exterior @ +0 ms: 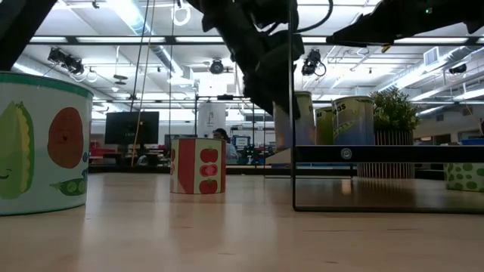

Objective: Pick and place cans onto a shelf
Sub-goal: Put the canned peaches on the shelf

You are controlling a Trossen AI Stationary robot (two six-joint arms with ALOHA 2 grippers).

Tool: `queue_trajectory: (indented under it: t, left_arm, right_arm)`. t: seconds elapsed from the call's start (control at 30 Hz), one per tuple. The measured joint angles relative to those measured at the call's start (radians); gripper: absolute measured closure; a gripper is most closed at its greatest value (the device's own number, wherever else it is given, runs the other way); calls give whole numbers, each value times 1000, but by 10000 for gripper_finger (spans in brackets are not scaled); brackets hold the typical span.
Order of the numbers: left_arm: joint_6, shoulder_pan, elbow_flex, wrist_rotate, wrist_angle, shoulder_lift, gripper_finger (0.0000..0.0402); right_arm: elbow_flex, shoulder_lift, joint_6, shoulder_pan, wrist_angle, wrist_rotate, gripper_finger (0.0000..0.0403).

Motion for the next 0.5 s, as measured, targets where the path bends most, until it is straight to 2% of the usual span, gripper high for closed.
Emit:
queue_trajectory:
  t: [0.3, 0.5]
  left_arm:
    - [34, -4, 6, -19, 22, 18, 11]
    - [55, -10, 6, -61, 5, 7, 8]
  right_arm:
    - [0, 0, 0, 1, -4, -1, 21]
    - [0, 0, 1, 1, -7, -1, 21]
